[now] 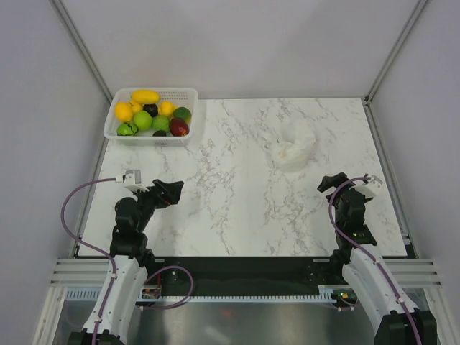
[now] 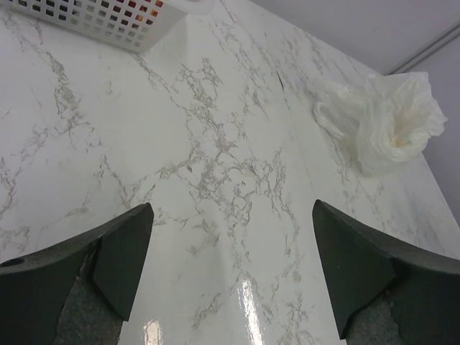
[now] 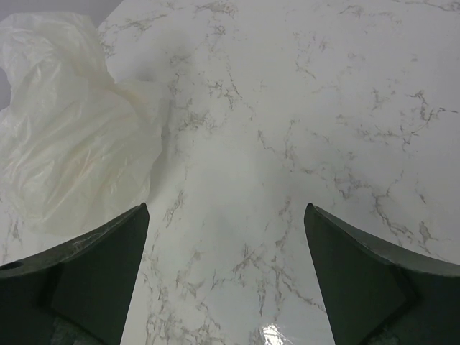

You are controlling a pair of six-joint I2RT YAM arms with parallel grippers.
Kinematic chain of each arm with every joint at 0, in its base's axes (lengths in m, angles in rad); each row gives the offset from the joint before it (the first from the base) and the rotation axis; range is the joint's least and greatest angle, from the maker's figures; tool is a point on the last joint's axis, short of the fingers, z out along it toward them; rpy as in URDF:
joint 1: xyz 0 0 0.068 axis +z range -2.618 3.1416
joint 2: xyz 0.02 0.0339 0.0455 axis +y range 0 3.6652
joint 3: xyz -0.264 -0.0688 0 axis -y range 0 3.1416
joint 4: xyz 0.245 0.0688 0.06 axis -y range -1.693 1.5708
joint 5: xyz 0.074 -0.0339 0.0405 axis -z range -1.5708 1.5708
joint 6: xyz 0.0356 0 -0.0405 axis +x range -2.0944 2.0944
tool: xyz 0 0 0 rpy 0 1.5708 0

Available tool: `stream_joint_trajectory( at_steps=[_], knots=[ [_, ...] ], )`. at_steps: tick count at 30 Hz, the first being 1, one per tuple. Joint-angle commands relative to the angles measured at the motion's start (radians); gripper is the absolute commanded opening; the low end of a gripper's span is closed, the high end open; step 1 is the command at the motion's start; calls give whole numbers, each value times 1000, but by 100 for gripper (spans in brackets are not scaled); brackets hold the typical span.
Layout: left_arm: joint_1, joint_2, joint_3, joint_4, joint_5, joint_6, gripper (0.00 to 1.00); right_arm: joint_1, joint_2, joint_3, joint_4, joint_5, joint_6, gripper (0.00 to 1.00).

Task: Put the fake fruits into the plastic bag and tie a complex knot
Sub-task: Move the plastic bag to the center of the board.

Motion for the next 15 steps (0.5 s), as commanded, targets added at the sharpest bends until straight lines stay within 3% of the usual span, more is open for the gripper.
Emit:
stream_joint_trajectory(
  at_steps=[1, 5, 9, 15],
  knots=[
    [0, -2, 5, 30, 33, -11, 99, 0, -2, 45, 17, -91, -56, 98],
    [0, -7, 2, 32, 34, -13, 99, 2, 87, 150, 5, -194, -59, 98],
    [0, -2, 2, 33, 28, -19, 99, 3, 344, 357, -20, -297, -82, 97],
    [0, 6, 5, 32, 31, -18, 99, 9, 563, 477, 66, -340, -81, 97]
  ],
)
